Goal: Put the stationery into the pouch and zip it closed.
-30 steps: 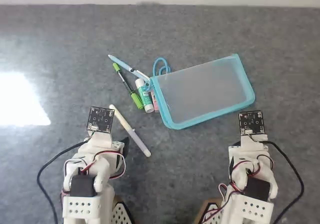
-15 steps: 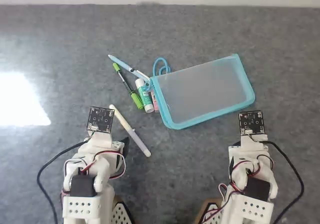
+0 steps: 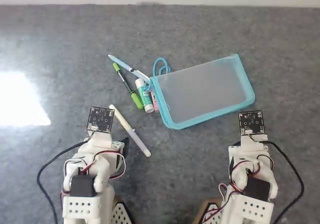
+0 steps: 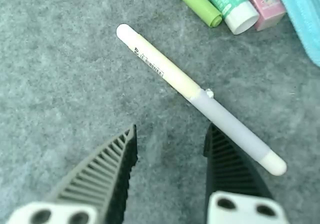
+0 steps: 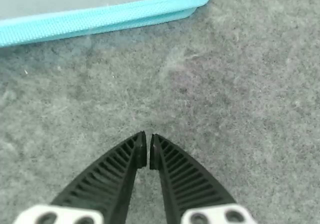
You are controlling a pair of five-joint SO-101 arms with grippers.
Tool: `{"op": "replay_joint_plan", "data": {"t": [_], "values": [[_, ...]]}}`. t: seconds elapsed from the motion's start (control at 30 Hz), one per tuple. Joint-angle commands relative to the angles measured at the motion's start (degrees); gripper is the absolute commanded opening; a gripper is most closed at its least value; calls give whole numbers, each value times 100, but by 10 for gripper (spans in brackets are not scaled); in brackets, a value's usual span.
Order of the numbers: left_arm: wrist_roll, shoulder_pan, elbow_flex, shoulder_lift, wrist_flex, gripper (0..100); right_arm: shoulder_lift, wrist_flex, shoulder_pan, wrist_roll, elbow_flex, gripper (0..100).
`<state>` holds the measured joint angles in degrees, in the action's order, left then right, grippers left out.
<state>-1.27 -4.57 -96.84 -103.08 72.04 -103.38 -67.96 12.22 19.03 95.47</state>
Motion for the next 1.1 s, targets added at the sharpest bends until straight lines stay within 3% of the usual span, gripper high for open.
{"op": "replay_joint_plan", "data": {"t": [0.0,0.7,1.07], "values": [[53,0,40,-105,18,205,-40,-66,22,44,97,28],[44,35,40,-105,18,206,-40,-66,13,9,97,28],[53,1688,40,-105,-18,205,-57,66,-215,44,97,31]]}}
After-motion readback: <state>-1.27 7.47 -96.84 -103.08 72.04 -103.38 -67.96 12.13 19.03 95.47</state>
